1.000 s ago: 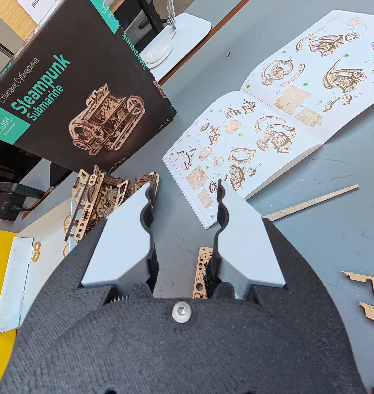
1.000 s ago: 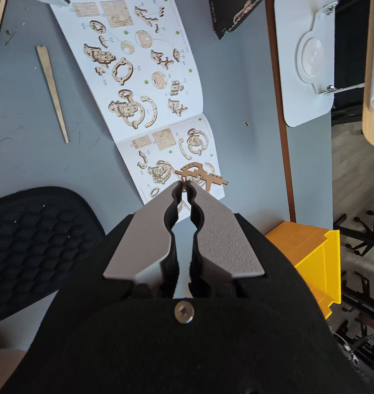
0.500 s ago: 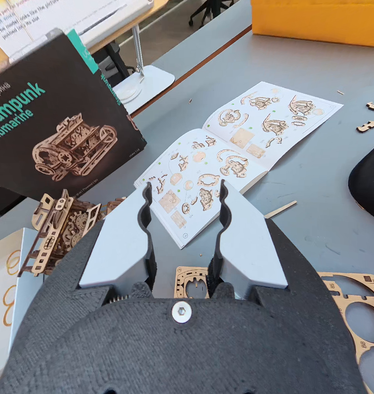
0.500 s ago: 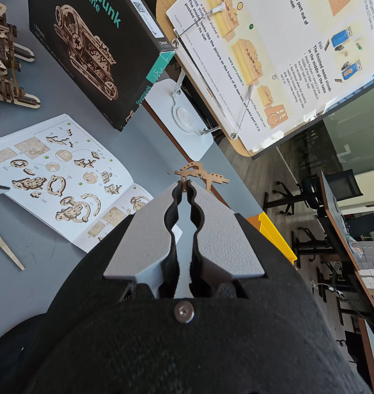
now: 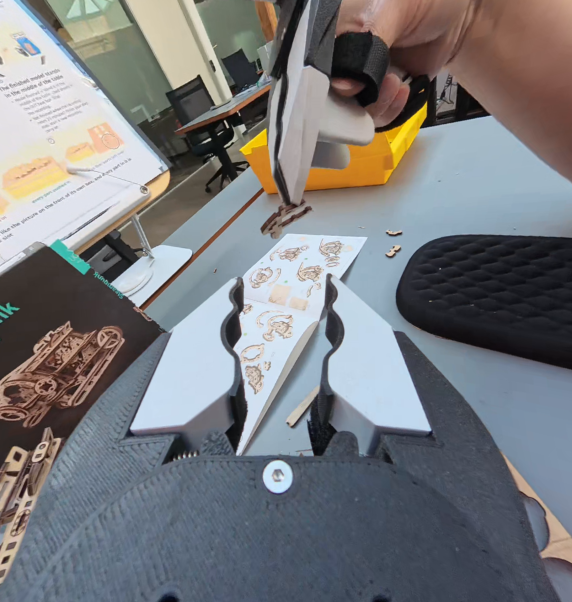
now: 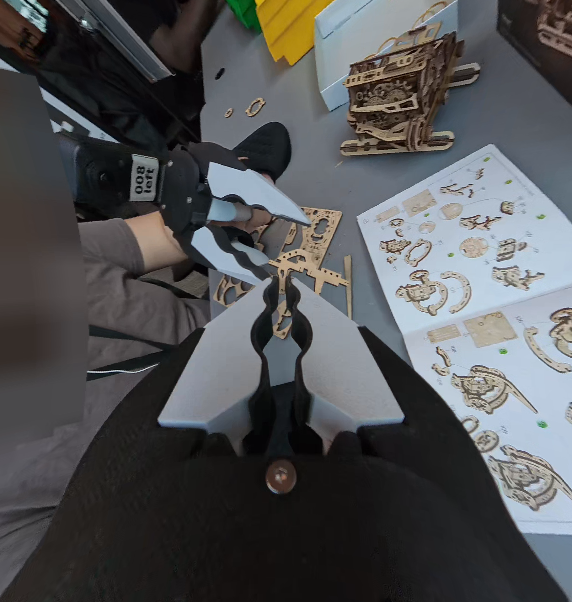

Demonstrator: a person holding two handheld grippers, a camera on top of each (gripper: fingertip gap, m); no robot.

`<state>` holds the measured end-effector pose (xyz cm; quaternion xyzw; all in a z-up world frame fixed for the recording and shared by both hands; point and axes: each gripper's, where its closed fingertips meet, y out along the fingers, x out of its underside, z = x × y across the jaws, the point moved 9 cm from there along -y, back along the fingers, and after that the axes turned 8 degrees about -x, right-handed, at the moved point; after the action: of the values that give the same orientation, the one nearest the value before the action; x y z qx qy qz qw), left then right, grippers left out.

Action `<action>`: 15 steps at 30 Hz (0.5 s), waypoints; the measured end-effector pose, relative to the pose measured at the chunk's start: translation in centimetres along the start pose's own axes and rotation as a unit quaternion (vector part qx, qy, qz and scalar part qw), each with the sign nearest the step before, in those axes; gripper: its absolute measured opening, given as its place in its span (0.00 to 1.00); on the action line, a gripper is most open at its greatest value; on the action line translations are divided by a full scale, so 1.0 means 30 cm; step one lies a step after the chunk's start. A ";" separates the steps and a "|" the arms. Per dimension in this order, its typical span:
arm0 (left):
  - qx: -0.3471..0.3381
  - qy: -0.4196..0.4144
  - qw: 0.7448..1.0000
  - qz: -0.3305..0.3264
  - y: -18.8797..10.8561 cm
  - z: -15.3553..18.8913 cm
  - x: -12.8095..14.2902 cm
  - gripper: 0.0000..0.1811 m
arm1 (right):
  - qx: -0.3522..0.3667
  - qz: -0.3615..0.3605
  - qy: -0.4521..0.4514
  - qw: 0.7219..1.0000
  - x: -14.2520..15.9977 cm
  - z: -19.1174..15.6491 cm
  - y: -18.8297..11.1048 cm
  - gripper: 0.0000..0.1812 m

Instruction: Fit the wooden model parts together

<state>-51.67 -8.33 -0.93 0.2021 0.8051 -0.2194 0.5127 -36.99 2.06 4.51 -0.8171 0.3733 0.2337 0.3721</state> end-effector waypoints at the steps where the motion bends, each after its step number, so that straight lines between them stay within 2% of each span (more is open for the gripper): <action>1: 0.001 -0.004 1.000 -0.001 -0.002 -0.005 -0.002 0.26 | -0.031 0.000 0.012 0.999 0.006 0.002 -0.005 0.01; 10: 0.043 0.071 0.997 0.007 -0.008 0.052 0.000 0.21 | -0.055 -0.084 0.058 0.993 0.060 0.063 0.057 0.01; 15: 0.068 0.114 0.991 -0.014 0.000 0.089 0.020 0.15 | -0.068 -0.129 0.067 0.987 0.083 0.064 0.114 0.01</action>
<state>-49.94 -9.75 -2.49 0.2488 0.8444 -0.2559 0.3996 -38.34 0.95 0.19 -0.8955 0.2720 0.1537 0.3170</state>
